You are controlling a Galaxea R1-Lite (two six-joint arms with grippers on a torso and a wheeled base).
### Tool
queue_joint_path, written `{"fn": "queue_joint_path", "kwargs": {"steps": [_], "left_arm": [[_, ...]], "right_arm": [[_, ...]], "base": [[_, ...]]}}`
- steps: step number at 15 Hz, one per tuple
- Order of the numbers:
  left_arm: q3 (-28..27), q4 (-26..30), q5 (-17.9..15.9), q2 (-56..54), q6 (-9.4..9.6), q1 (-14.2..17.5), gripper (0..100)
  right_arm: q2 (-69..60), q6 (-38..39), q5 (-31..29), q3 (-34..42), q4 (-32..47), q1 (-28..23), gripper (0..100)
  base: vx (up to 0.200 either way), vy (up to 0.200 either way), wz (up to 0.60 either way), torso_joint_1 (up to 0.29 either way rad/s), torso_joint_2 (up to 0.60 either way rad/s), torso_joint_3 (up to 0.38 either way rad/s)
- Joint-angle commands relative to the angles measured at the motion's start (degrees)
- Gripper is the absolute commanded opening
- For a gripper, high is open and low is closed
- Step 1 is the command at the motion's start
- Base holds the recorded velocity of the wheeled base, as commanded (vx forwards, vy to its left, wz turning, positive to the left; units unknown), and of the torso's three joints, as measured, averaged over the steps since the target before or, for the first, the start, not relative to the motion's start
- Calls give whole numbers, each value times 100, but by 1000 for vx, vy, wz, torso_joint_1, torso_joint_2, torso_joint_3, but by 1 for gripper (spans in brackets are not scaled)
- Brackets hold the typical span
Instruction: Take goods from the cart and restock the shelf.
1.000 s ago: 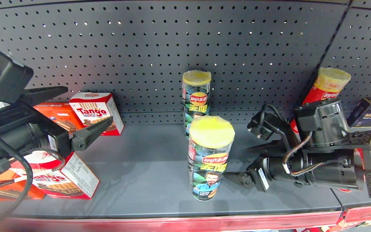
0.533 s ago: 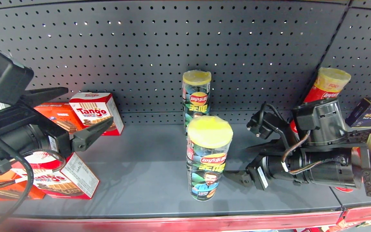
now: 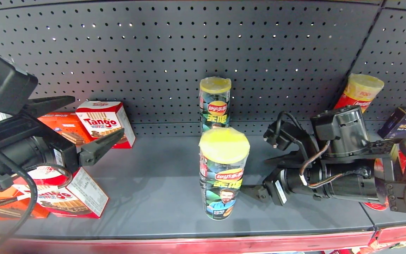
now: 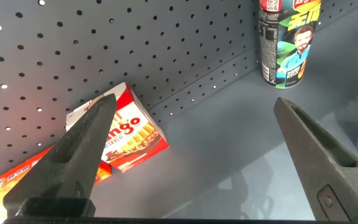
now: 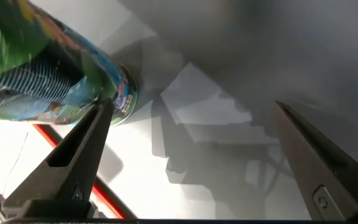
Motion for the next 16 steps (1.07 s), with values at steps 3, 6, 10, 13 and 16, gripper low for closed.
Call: {"fn": "queue_joint_path", "kwargs": {"steps": [3,6,10,13,16], "left_arm": [[-1,-3,2,0,1,-2,100],[96,-3,2,-35,1,-2,100],[158,-3,19,-132,-8,7,100],[342,50,54,-589,-17,7,100],[694,76,90,-1257,-8,16,100]], "right_arm": [[-1,-2,4,26,2,108,100],[-62,-2,-5,79,-6,82,100],[-590,7,-84,61,-147,-182,100],[-1539,33,-216,97,-226,-648,100],[-2681,42,-172,571,-235,-1131,100]], "base": [[0,0,0,0,0,0],[0,0,0,0,0,0],[0,0,0,0,0,0],[0,0,0,0,0,0],[0,0,0,0,0,0]]}}
